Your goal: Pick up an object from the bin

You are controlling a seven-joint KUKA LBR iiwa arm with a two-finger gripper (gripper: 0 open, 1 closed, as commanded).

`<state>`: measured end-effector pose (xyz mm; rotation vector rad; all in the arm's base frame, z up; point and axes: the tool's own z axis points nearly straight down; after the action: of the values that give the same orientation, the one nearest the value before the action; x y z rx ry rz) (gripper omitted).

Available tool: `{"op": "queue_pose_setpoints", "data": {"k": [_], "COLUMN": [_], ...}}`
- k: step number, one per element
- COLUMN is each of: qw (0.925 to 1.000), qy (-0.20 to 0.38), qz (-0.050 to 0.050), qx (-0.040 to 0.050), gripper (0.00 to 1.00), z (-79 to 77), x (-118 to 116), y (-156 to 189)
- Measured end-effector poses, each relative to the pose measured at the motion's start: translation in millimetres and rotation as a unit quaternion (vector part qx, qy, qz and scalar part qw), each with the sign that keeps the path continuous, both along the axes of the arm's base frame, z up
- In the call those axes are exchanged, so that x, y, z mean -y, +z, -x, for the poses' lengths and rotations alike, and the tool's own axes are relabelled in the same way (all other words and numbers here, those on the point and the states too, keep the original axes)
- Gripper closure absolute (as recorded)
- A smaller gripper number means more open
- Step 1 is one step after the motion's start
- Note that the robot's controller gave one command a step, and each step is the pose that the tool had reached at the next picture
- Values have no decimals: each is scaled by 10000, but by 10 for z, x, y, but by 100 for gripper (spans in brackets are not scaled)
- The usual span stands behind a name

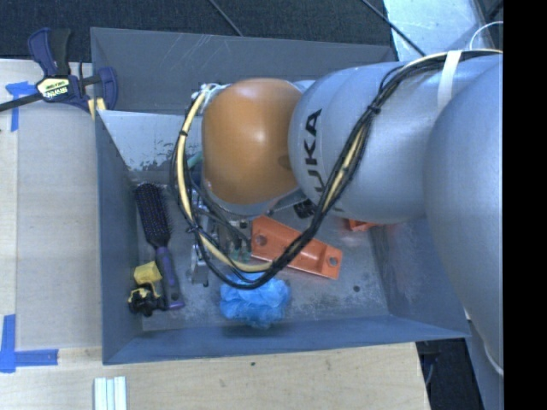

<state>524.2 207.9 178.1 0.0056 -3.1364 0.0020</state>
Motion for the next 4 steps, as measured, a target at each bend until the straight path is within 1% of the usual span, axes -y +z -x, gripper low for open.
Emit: {"op": "queue_pose_setpoints", "data": {"k": [1, 2, 3, 4], "qw": [10000, 9935, 9737, 9996], "qy": [-22, 1139, 2276, 294], "qz": [-13, -14, -27, 12], "qx": [38, 47, 78, 54], "gripper": [0, 0, 0, 0], "z": [-18, 102, 405, -545], "x": [11, 1217, 1268, 2257], "y": [49, -941, -550, -778]}}
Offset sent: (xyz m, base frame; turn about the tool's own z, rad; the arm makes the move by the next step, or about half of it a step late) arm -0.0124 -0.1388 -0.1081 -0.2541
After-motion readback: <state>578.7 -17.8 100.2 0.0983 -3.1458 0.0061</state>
